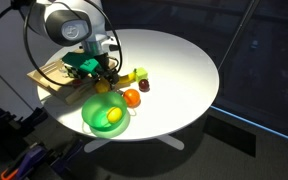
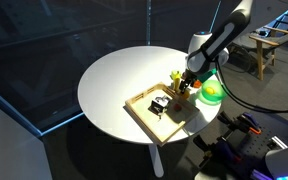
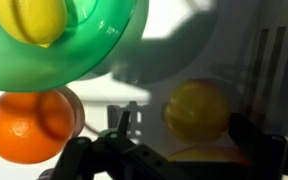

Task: Put the yellow ball into the green bowl

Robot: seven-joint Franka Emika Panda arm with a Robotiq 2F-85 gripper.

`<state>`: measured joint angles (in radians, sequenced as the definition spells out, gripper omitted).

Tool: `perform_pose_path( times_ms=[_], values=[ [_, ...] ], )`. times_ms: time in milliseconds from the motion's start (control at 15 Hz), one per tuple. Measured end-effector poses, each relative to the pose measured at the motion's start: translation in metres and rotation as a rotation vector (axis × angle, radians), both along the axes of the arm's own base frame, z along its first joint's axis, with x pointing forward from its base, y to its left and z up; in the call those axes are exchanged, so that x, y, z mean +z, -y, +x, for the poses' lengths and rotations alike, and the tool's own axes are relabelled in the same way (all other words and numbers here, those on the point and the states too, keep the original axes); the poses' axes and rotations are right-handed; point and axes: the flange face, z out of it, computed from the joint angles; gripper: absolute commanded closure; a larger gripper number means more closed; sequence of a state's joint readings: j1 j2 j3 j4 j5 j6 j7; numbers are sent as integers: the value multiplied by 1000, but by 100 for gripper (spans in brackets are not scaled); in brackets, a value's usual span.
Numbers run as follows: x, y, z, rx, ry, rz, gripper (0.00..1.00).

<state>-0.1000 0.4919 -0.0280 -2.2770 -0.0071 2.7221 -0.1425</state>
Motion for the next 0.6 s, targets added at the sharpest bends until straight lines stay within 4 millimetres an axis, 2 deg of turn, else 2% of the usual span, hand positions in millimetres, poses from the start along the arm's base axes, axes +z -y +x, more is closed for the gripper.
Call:
perform_pose_path(
  times_ms=[267, 333, 600],
  values=[
    [-3, 0, 0, 0, -4, 0, 0],
    [-3, 0, 0, 0, -5, 0, 18],
    [-5, 0, 0, 0, -7, 1, 53]
  ],
)
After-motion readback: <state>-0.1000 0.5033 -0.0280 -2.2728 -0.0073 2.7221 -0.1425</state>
